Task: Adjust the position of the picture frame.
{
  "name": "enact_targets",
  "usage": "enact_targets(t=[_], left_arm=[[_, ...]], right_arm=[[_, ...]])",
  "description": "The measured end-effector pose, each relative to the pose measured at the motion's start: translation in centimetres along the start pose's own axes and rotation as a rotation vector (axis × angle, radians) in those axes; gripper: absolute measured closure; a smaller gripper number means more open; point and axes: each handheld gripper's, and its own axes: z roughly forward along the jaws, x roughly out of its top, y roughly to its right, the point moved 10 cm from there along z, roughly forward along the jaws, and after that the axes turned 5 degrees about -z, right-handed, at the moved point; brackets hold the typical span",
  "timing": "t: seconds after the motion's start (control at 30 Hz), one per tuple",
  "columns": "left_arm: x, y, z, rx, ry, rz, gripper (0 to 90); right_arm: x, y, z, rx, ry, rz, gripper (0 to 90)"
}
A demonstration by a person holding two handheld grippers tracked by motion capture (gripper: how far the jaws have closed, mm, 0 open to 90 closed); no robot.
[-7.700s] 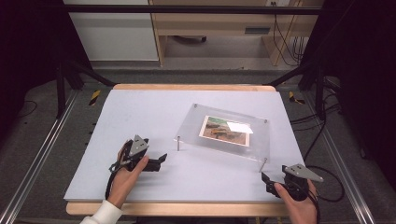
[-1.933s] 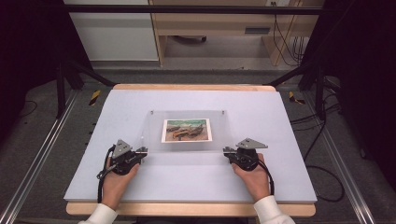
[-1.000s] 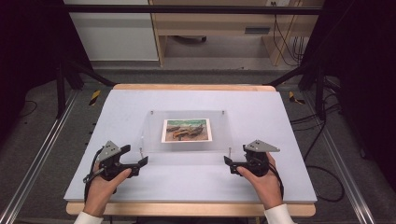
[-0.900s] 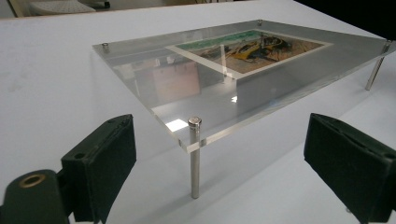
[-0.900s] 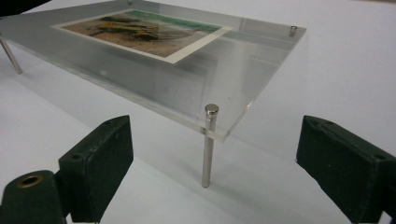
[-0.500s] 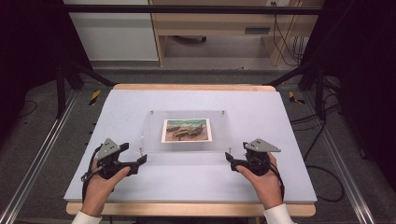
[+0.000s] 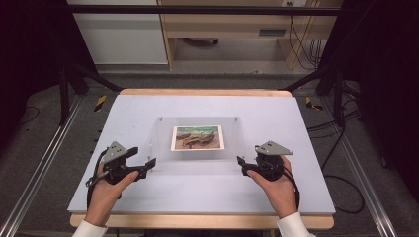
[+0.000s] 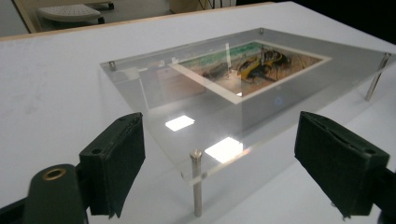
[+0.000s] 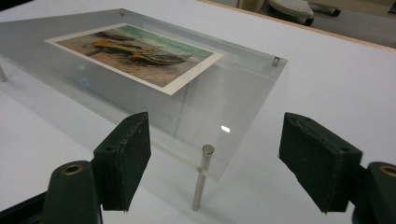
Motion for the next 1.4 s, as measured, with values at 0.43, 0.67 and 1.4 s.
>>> enact_targets(t=[0.43, 0.67, 1.4], left_arm=[[1.9, -1.6, 2.2, 0.026, -0.107, 0.020, 17.6], [1.8, -2.3, 3.7, 0.069, -0.126, 0.060, 23.1], [-1.1, -3.3, 4.7, 0.026, -0.160, -0.098, 16.2]], right_arm=[[1.4, 0.7, 2.2, 0.034, -0.059, -0.049, 35.2], [2.3, 1.0, 3.4, 0.025, -0.061, -0.081, 47.5], [0.0, 0.9, 4.8, 0.144, -0.134, 0.092, 19.3]])
